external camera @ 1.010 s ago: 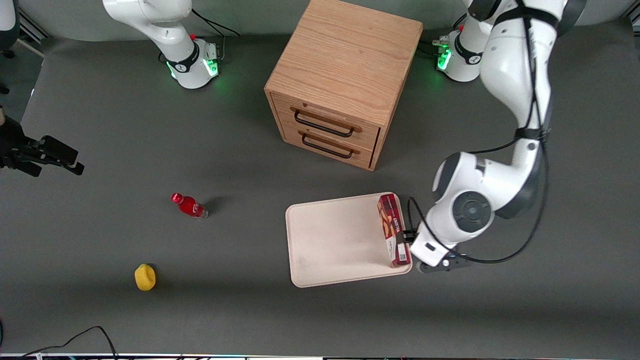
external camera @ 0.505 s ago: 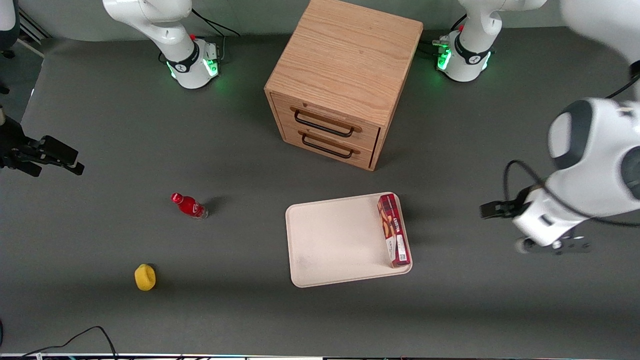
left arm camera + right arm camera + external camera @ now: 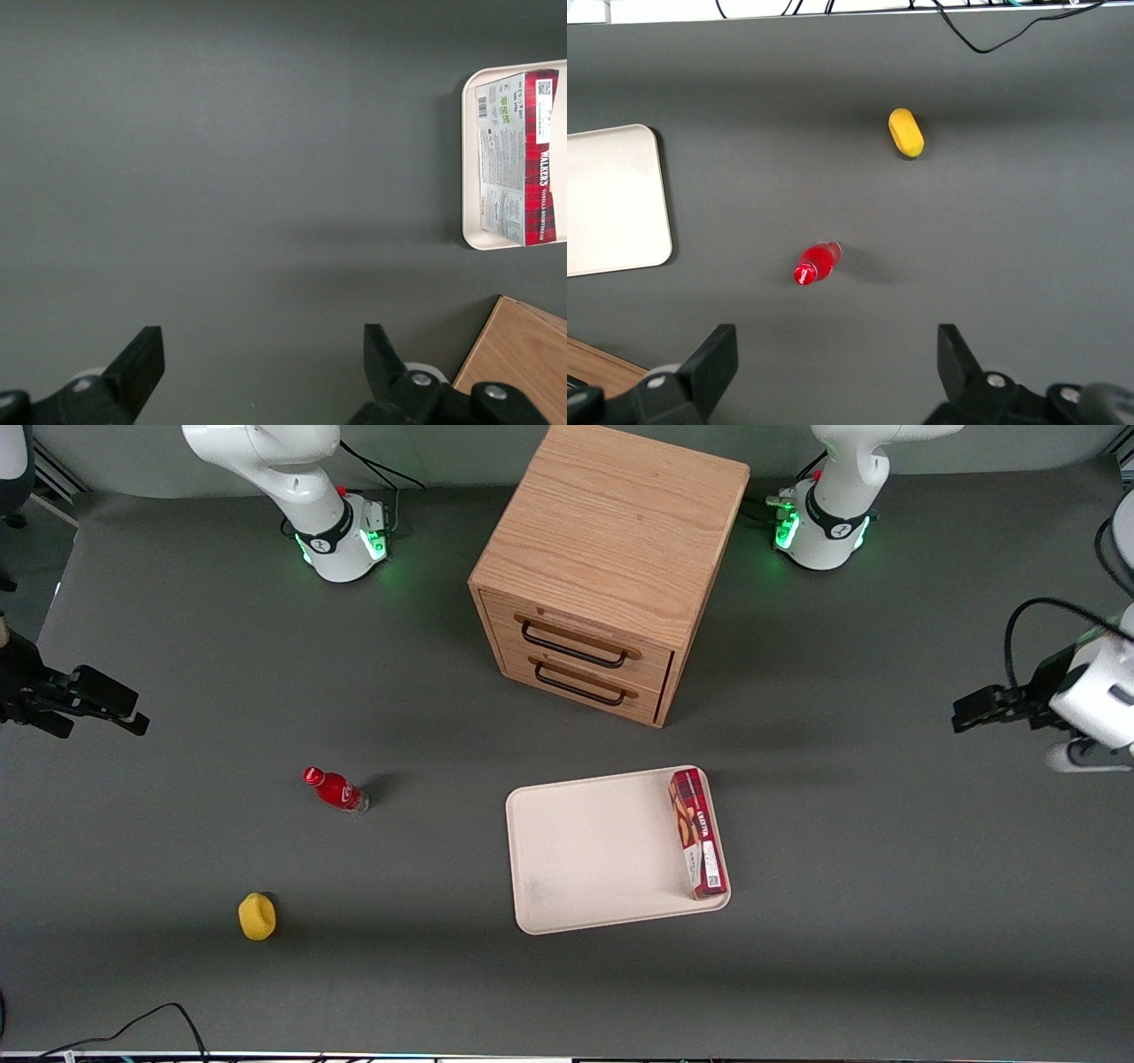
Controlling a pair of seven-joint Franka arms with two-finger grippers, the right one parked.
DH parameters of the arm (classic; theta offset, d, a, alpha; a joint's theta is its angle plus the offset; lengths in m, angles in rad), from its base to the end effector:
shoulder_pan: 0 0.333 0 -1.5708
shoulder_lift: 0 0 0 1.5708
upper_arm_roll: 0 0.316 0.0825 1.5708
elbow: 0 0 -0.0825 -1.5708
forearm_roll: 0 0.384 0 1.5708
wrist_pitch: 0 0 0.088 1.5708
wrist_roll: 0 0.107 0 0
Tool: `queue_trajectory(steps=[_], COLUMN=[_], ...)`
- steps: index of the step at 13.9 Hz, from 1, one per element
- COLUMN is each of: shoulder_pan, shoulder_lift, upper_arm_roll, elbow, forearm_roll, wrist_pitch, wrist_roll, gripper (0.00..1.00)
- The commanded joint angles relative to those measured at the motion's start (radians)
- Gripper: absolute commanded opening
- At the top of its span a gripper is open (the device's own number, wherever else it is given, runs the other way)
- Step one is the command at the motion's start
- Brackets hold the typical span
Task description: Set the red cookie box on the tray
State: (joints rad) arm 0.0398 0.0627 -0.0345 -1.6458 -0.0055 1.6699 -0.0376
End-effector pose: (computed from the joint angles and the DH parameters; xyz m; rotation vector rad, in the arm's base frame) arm 0.5776 0.0031 0.5619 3.1333 0.0683 -0.0606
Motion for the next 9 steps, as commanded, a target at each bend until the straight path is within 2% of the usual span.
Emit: queue_trajectory(steps=[1,6,9], shoulder_pan=[0.023,0.032,0.032], shoulder_lift=[-0.066,-0.008,0.000], upper_arm_roll=[-0.007,-0.007,-0.010], elbow=[-0.023,0.072,0.080], forearm_roll=[0.015,0.003,0.004], wrist_pitch=[-0.035,-0.065,-0.084], wrist_roll=[0.010,0.015,0.022], gripper=[1.00,1.00,1.00])
